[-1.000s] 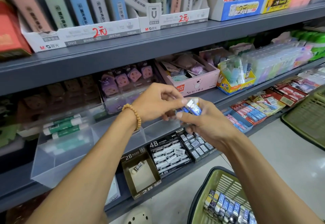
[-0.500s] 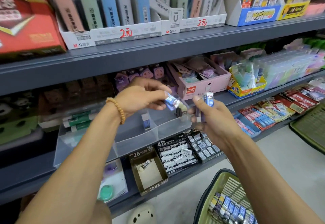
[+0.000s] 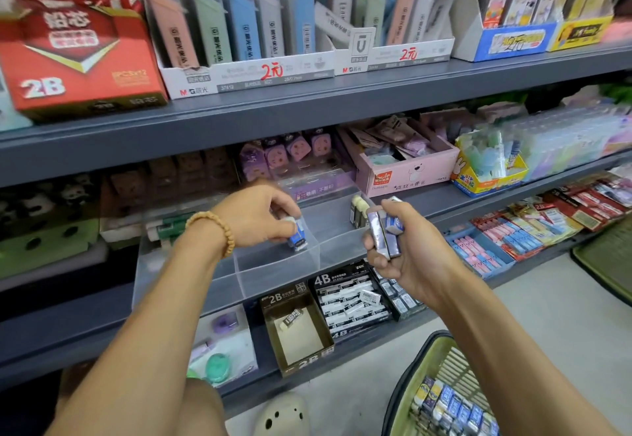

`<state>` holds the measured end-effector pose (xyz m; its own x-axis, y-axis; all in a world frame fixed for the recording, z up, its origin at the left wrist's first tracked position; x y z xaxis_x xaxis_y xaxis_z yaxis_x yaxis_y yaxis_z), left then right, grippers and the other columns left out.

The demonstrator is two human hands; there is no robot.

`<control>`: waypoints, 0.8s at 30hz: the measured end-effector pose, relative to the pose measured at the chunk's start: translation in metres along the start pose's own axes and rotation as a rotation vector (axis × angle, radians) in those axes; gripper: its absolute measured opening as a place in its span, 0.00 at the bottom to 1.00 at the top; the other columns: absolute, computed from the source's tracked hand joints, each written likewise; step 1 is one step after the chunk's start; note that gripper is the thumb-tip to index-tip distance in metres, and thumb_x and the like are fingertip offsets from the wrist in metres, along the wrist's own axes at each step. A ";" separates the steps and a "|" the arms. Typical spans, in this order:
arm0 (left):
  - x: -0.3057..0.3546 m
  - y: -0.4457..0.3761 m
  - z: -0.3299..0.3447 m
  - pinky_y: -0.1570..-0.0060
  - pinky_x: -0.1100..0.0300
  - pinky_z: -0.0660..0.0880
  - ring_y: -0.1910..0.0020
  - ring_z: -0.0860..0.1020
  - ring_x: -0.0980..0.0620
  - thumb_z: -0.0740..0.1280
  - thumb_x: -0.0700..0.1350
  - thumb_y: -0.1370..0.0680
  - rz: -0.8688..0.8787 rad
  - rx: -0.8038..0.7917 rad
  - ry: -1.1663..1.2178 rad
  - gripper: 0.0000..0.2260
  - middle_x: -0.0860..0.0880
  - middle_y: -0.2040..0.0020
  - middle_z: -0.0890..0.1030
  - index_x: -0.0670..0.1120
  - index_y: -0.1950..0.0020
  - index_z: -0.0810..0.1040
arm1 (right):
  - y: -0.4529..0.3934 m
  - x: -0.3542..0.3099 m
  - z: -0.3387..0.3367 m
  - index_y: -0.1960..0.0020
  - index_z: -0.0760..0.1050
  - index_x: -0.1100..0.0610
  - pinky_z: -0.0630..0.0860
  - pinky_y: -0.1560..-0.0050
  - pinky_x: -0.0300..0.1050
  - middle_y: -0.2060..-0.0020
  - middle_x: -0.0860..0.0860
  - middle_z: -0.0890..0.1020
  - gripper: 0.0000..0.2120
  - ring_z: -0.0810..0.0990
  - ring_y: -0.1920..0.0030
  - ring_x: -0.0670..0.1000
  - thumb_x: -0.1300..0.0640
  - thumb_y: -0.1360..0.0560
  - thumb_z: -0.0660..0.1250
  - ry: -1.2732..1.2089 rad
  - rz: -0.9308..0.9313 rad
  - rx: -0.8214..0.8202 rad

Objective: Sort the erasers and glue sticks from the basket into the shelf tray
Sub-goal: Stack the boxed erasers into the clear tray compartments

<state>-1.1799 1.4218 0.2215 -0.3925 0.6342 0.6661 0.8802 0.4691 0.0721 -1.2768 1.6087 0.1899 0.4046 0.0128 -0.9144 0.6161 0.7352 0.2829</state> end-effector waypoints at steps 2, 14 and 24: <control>-0.002 -0.004 0.006 0.68 0.75 0.68 0.75 0.73 0.66 0.74 0.39 0.29 0.007 0.008 -0.088 0.09 0.58 0.68 0.78 0.44 0.49 0.82 | 0.002 0.000 0.001 0.53 0.71 0.54 0.57 0.78 0.38 0.68 0.54 0.74 0.11 0.67 0.74 0.50 0.49 0.18 0.57 0.016 -0.001 -0.019; -0.010 -0.003 0.025 0.57 0.60 0.78 0.64 0.78 0.55 0.80 0.42 0.36 0.041 0.093 -0.112 0.12 0.52 0.61 0.80 0.50 0.62 0.78 | -0.005 0.009 0.003 0.44 0.72 0.58 0.59 0.79 0.37 0.61 0.54 0.77 0.15 0.68 0.74 0.49 0.46 0.18 0.59 0.098 -0.038 0.012; -0.005 -0.005 0.028 0.65 0.70 0.72 0.65 0.77 0.58 0.77 0.41 0.33 0.090 0.097 -0.195 0.09 0.54 0.63 0.79 0.49 0.62 0.78 | -0.002 0.008 0.002 0.49 0.74 0.62 0.58 0.77 0.39 0.59 0.57 0.78 0.09 0.68 0.74 0.51 0.59 0.18 0.57 0.099 -0.032 -0.045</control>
<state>-1.1895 1.4332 0.1969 -0.3661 0.7784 0.5099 0.8878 0.4564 -0.0594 -1.2735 1.6063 0.1826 0.3153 0.0537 -0.9475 0.5955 0.7662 0.2416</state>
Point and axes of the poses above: each hand's wrist, its own y-axis away from the middle knuckle, its own z-axis out of the palm, x = y × z, the point moved 5 cm from there along -y, towards the middle knuckle
